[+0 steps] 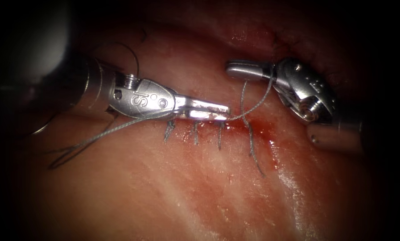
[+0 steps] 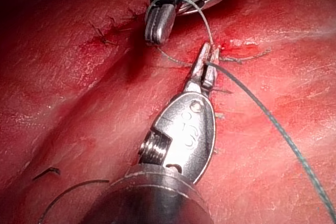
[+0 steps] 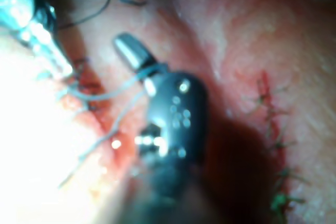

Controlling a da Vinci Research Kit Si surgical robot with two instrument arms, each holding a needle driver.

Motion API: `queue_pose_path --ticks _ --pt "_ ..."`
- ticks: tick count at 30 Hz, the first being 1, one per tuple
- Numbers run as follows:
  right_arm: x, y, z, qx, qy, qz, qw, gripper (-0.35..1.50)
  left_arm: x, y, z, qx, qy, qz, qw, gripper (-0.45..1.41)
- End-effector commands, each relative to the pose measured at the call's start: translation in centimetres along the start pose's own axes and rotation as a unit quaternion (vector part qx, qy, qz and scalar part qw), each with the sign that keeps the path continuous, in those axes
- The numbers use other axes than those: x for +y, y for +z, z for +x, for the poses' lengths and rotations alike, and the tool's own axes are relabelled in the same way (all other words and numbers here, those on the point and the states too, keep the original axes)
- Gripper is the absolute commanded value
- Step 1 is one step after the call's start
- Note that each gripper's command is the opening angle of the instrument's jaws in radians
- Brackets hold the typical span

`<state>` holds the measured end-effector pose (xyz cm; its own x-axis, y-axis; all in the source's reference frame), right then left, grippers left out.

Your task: Wound Closure

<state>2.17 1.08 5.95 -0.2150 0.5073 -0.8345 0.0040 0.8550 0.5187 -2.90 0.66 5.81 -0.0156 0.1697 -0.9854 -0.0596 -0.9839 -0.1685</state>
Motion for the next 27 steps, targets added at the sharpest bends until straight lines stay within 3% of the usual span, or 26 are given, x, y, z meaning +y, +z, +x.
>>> queue_pose_path --ticks 1,6,10,12,16,21,27 --pt "-0.08 0.08 -0.04 0.011 0.006 0.019 1.0 0.0 0.03 0.06 -0.1 0.0 0.0 0.001 1.0 -0.45" --pt "-0.2 0.01 0.09 0.028 0.023 0.082 0.996 0.1 -0.02 0.03 -0.25 -0.005 0.004 -0.002 1.0 -0.45" --pt "-0.23 -0.07 0.22 0.04 0.008 0.13 0.991 0.46 -0.05 -0.02 -0.37 -0.008 0.002 0.0 1.0 -0.45" --pt "-0.25 -0.09 0.26 0.037 -0.004 0.152 0.988 0.51 -0.06 -0.04 -0.43 -0.01 0.001 0.001 1.0 -0.45" --pt "-0.33 -0.08 0.3 0.008 -0.038 0.193 0.98 0.56 -0.09 -0.03 -0.5 -0.012 0.0 -0.001 1.0 -0.45" --pt "-0.47 -0.02 0.25 -0.07 -0.094 0.251 0.961 0.59 -0.1 0.1 -0.46 -0.017 -0.002 0.001 1.0 -0.45" --pt "-0.45 0.05 0.17 -0.081 -0.101 0.269 0.954 0.62 -0.1 0.24 -0.46 -0.016 -0.002 -0.005 1.0 -0.45"
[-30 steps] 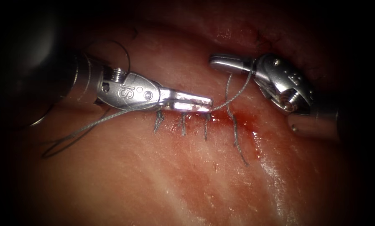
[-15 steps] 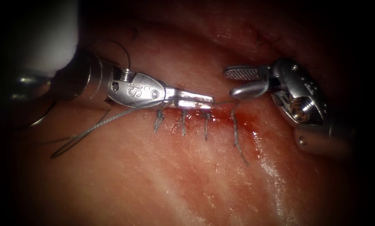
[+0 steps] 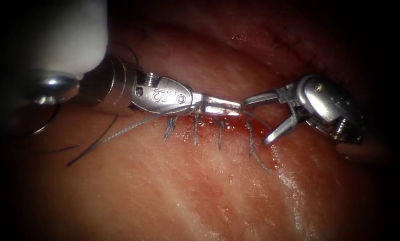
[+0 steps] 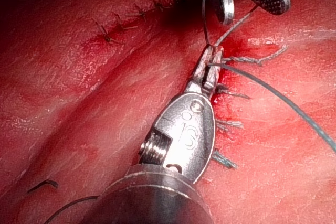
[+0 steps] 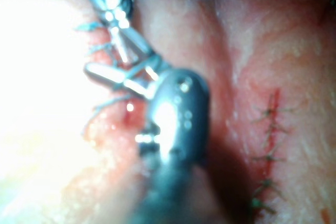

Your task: Wound Closure

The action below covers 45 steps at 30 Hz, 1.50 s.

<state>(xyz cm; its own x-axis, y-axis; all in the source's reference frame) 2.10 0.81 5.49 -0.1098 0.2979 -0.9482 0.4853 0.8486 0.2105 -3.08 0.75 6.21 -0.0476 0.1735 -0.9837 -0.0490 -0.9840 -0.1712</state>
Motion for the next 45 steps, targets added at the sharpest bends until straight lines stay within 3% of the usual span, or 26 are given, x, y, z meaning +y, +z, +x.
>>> queue_pose_path --ticks 1,9,18,26,30,45 --pt "0.05 0.08 -0.11 -0.002 -0.007 0.009 1.0 0.62 0.04 0.06 -0.08 -0.001 -0.001 -0.001 1.0 -0.45" --pt "0.02 0.16 -0.36 -0.056 -0.055 0.08 0.994 0.46 0.05 0.03 -0.07 -0.001 -0.001 -0.004 1.0 -0.45" --pt "-0.21 0.16 -0.93 -0.083 -0.081 0.18 0.977 0.26 0.02 0.02 -0.09 -0.003 -0.004 -0.008 1.0 -0.45" --pt "-0.25 0.15 -0.88 -0.107 -0.1 0.22 0.965 0.39 0.03 0.03 -0.09 -0.003 -0.004 -0.008 1.0 -0.45" --pt "-0.26 0.13 -0.89 -0.11 -0.102 0.225 0.963 0.61 0.06 0.02 -0.1 -0.002 -0.003 -0.009 1.0 -0.45" --pt "-0.44 0.03 -0.83 -0.117 -0.1 0.241 0.958 0.59 0.05 0.08 -0.08 0.0 -0.003 -0.013 1.0 -0.45"
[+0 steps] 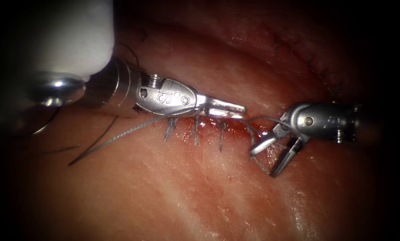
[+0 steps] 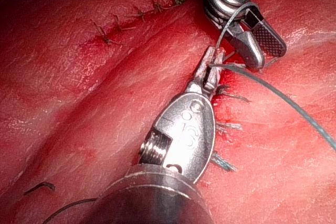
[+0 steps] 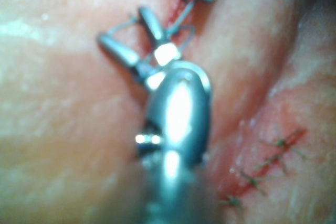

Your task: Wound Closure

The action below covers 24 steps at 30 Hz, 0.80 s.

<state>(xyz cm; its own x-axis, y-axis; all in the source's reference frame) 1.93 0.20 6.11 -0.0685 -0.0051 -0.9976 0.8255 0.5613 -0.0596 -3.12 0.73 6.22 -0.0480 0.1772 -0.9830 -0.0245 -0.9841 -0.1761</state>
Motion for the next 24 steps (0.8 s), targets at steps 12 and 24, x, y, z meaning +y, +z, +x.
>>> queue_pose_path --ticks 12,24 --pt "-0.04 0.24 -0.05 0.002 -0.003 0.009 1.0 0.66 0.04 0.05 -0.06 0.002 -0.002 -0.002 1.0 -0.45" --pt "0.09 0.13 -0.17 -0.018 0.0 -0.006 1.0 0.1 0.07 0.01 -0.05 0.002 -0.001 -0.004 1.0 -0.45"
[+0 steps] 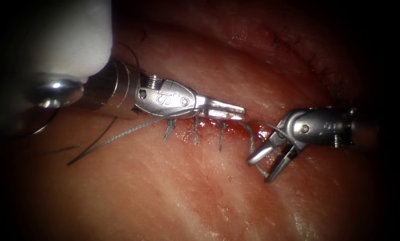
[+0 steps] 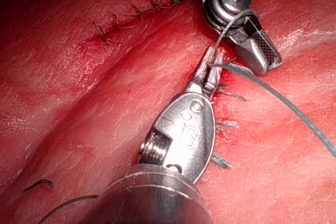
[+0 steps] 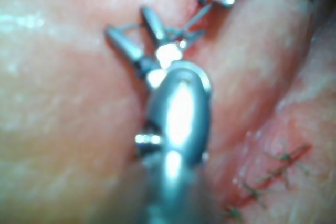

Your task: Wound Closure

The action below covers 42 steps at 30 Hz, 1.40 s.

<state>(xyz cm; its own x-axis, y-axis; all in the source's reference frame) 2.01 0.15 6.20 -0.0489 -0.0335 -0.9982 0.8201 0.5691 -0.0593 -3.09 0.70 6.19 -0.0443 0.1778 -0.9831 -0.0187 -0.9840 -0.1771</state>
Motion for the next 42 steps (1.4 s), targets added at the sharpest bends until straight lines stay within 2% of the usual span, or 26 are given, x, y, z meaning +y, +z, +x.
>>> queue_pose_path --ticks 1,5,9,15,17,23,31,38,42 --pt "0.08 0.05 -0.08 -0.001 0.003 -0.002 1.0 0.05 0.04 0.05 -0.07 0.0 -0.004 -0.001 1.0 -0.45" --pt "0.14 0.06 -0.1 -0.003 0.001 -0.006 1.0 -0.08 0.05 0.05 -0.07 0.001 -0.004 -0.001 1.0 -0.45" --pt "0.13 0.08 -0.09 -0.01 0.002 0.009 1.0 -0.35 0.04 0.04 -0.06 0.001 -0.004 -0.002 1.0 -0.45" --pt "0.16 0.06 -0.07 -0.019 0.003 0.026 0.999 -0.35 0.04 0.03 -0.06 0.001 -0.005 -0.002 1.0 -0.45" --pt "0.21 -0.02 -0.06 -0.026 0.001 0.018 1.0 -0.35 0.04 0.01 -0.06 0.001 -0.004 -0.003 1.0 -0.45" --pt "0.2 -0.2 0.08 -0.004 -0.001 0.007 1.0 -0.35 0.09 -0.06 -0.04 0.003 -0.004 -0.007 1.0 -0.45" --pt "0.28 -0.23 0.2 0.027 0.0 -0.067 0.997 -0.35 0.4 -0.09 0.05 0.003 -0.005 -0.01 1.0 -0.45" --pt "0.43 -0.58 0.28 0.043 0.029 -0.162 0.986 -0.35 0.96 -0.15 0.16 0.003 -0.006 -0.018 1.0 -0.45" --pt "0.46 -0.67 0.25 0.037 0.042 -0.184 0.981 -0.35 1.19 -0.15 0.23 0.003 -0.005 -0.02 1.0 -0.45"
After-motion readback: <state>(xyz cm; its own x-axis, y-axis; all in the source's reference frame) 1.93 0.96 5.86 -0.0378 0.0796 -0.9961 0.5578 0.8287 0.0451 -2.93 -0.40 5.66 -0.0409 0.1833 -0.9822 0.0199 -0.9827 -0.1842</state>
